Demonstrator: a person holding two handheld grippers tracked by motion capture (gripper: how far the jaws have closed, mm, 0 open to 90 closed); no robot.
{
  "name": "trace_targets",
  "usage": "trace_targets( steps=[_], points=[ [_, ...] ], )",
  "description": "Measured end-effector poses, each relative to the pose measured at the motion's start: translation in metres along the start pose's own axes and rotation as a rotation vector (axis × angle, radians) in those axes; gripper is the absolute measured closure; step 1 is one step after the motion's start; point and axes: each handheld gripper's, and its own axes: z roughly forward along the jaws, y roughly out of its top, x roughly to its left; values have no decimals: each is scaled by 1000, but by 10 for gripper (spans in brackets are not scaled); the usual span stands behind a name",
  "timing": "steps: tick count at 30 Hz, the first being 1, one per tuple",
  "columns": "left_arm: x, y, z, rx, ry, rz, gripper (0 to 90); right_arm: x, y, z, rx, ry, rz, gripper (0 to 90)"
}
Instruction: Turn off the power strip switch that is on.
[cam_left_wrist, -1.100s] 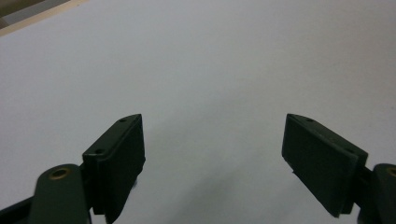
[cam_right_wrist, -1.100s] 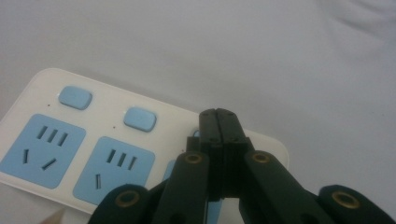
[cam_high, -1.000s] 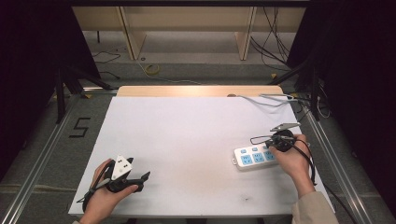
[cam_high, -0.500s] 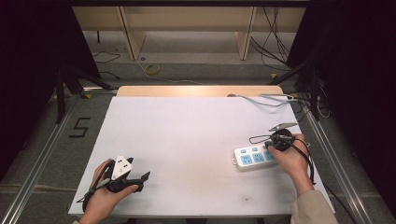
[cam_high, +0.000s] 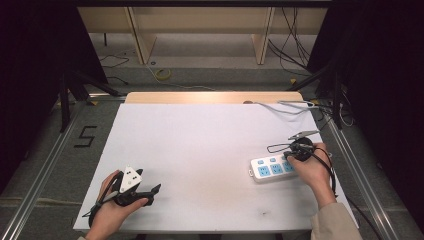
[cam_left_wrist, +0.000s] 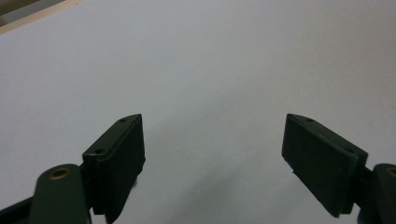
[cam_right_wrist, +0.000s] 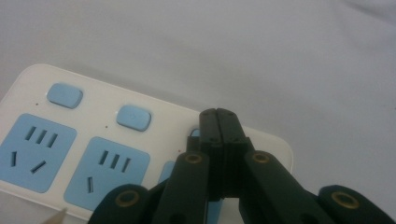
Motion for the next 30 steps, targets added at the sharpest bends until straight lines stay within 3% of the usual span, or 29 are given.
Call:
trace_targets(
  steps=[11,20,30],
  points=[
    [0,0,0,1,0,-1,210,-1,2,1,15,-15,7,900],
    [0,0,0,0,0,-1,210,2,5,1,15,1,-8,900],
    [0,0,0,1,1,-1,210,2,7,2,30,10,11,900]
  ],
)
